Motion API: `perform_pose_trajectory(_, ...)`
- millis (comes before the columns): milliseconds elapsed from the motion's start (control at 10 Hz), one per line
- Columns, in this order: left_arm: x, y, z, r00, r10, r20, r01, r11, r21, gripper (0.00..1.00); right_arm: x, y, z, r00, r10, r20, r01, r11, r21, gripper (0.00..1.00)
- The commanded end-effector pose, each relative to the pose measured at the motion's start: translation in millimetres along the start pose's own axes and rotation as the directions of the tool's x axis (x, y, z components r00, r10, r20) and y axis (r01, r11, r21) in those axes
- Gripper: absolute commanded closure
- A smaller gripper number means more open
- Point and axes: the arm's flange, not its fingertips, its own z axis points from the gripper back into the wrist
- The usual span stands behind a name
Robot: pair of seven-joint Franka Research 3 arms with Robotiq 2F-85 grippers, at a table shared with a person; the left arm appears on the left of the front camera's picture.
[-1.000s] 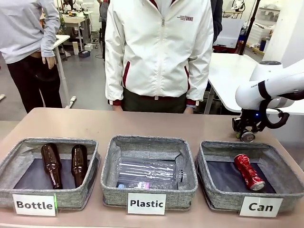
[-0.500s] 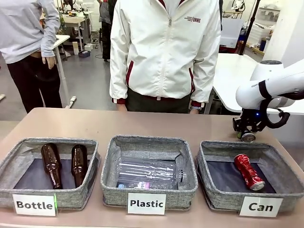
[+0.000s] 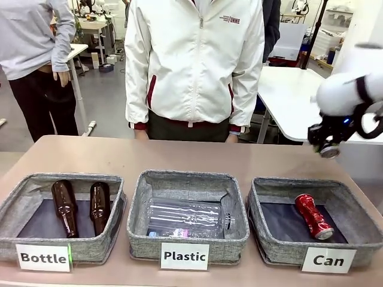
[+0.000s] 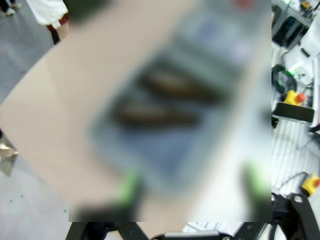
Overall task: Sort the can waste into the basket.
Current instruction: Pick up the can waste from the table and place it in the right Fabric basket.
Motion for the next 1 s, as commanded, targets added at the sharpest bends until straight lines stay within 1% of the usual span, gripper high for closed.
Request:
perform_pose_trajectory(0, 1, -1, 0, 1.000, 0.014, -0.005, -0.014, 1.000, -0.001, 0.00, -60, 18, 62, 0.918, 0.397, 0.006, -0.397, 0.918, 0.016, 1.00)
perform_pose_trajectory(100, 1, -1, 0, 1.000, 0.014, -0.005, -0.014, 1.000, -0.001, 0.00, -80, 29, 80, 0.860, 0.510, -0.028, -0.510, 0.860, 0.009, 1.00)
perform_pose_trajectory(200, 1, -1, 0, 1.000, 0.014, -0.005, -0.014, 1.000, -0.001, 0.00, -98, 39, 92, 0.776, 0.629, -0.044, -0.629, 0.777, 0.027, 1.00)
perform_pose_trajectory(300, 1, -1, 0, 1.000, 0.014, -0.005, -0.014, 1.000, -0.001, 0.00, -117, 49, 98, 0.631, 0.775, -0.047, -0.769, 0.632, 0.098, 1.00)
perform_pose_trajectory(400, 1, -1, 0, 1.000, 0.014, -0.005, -0.014, 1.000, -0.001, 0.00, -138, 57, 104, 0.439, 0.898, -0.006, -0.883, 0.433, 0.179, 1.00)
perform_pose_trajectory(500, 1, -1, 0, 1.000, 0.014, -0.005, -0.014, 1.000, -0.001, 0.00, -154, 60, 105, 0.353, 0.936, -0.001, -0.913, 0.345, 0.216, 1.00)
perform_pose_trajectory(600, 1, -1, 0, 1.000, 0.014, -0.005, -0.014, 1.000, -0.001, 0.00, -164, 66, 102, 0.314, 0.949, -0.020, -0.916, 0.308, 0.259, 1.00)
perform_pose_trajectory(700, 1, -1, 0, 1.000, 0.014, -0.005, -0.014, 1.000, -0.001, 0.00, -169, 62, 99, 0.312, 0.950, 0.009, -0.912, 0.297, 0.284, 1.00)
perform_pose_trajectory(800, 1, -1, 0, 1.000, 0.014, -0.005, -0.014, 1.000, -0.001, 0.00, -172, 58, 96, 0.319, 0.946, 0.057, -0.900, 0.284, 0.329, 1.00)
perform_pose_trajectory(900, 1, -1, 0, 1.000, 0.014, -0.005, -0.014, 1.000, -0.001, 0.00, -172, 56, 93, 0.330, 0.941, 0.077, -0.896, 0.287, 0.338, 1.00)
